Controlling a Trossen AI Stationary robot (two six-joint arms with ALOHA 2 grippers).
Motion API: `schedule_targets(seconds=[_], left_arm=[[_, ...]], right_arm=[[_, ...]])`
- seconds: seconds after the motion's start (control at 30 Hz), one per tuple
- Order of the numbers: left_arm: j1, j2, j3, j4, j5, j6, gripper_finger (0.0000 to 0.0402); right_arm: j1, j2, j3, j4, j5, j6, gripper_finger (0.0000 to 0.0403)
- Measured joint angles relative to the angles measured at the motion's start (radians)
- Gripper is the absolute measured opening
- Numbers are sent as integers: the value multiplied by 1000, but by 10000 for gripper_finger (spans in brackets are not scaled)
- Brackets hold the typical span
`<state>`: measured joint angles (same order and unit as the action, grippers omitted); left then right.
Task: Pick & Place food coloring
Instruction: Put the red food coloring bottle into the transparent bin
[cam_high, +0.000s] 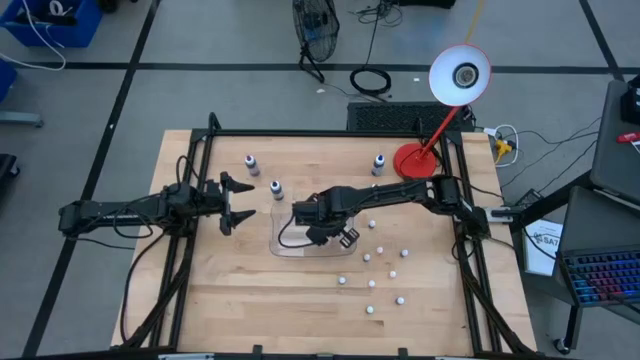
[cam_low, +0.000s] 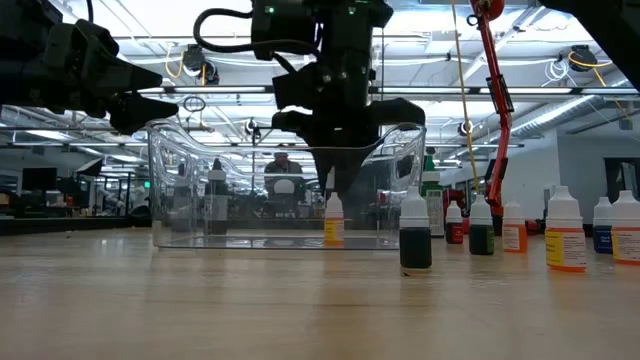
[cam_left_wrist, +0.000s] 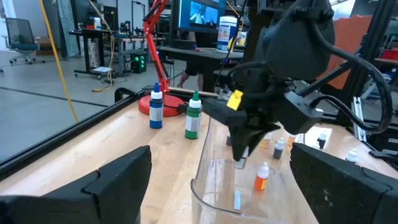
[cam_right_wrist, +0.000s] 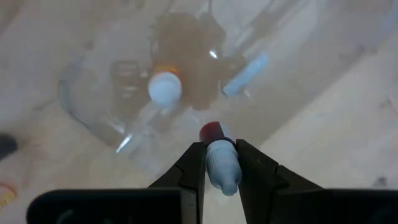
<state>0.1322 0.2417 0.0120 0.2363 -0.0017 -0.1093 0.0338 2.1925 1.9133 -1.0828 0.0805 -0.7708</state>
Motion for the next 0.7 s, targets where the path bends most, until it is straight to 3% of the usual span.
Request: schedule_targets(seconds=[0.3,0.57,0.7], left_arm=[[0,0,0,0,0,0,379],[0,0,0,0,0,0,379],[0,0,0,0,0,0,379]], right_arm=[[-15,-5,-80,84,-88,-10,54],[-14,-8,-87,98,-90,22,54],[-13,-8,-87,109,-89,53,95]])
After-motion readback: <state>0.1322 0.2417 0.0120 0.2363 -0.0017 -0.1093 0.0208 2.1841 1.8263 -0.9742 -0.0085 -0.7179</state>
